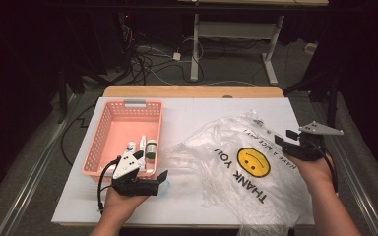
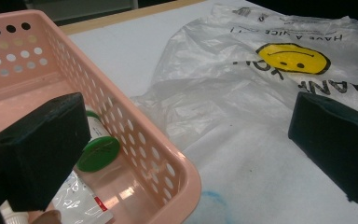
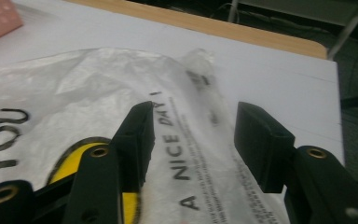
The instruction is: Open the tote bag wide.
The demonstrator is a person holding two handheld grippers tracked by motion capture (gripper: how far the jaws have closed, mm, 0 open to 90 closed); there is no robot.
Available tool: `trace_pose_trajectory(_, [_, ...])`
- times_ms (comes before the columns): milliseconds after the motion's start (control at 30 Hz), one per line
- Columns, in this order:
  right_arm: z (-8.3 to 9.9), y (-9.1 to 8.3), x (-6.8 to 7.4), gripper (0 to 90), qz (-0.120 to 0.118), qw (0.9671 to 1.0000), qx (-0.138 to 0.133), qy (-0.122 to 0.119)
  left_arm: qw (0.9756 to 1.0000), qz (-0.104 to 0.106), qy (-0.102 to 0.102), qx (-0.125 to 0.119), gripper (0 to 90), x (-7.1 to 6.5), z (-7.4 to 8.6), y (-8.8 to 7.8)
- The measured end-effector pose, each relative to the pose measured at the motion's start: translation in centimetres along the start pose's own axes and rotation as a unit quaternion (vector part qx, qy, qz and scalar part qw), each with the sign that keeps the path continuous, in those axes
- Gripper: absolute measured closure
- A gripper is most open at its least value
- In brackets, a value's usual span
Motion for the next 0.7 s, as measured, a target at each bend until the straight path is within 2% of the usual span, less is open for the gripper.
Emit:
trace_pose_trajectory(200, [0.7,-1.9,3.5,35.8,-0.041,0.9988,-0.018,-0.02,0.9999,-0.004,0.012,-0.005,0.0,-0.4,-0.2,-0.3])
trace_pose_trajectory(300, [1.3,-2.6,5.5,27.6,-0.063,0.9974,-0.022,-0.028,0.9999,0.002,0.013,0.004,0.0,-0.6,-0.2,-0.2])
trace_pose_trajectory(500, [2.8,-3.4,9.4,27.6,-0.108,0.9927,-0.024,-0.048,0.9999,0.008,0.01,0.006,0.0,-0.8,-0.4,-0.3])
trace_pose_trajectory(600, [3.3,-3.6,10.9,29.3,-0.127,0.9898,-0.025,-0.06,0.9998,0.014,0.013,0.0,0.0,-0.9,-0.4,-0.3])
trace_pose_trajectory(700, [3.7,-3.7,12.0,30.2,-0.145,0.987,-0.025,-0.066,0.9998,0.011,0.018,0.003,0.0,-0.8,-0.2,-0.1])
Point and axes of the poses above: each handheld gripper's, and its own axes: y roughly forward along the jaws, z roughly out of its underside, x roughly to its left, the point moved 3 cm from there along y, roughly forward along the jaws, and after that the axes turned 13 degrees about z, right-handed, at the moved point
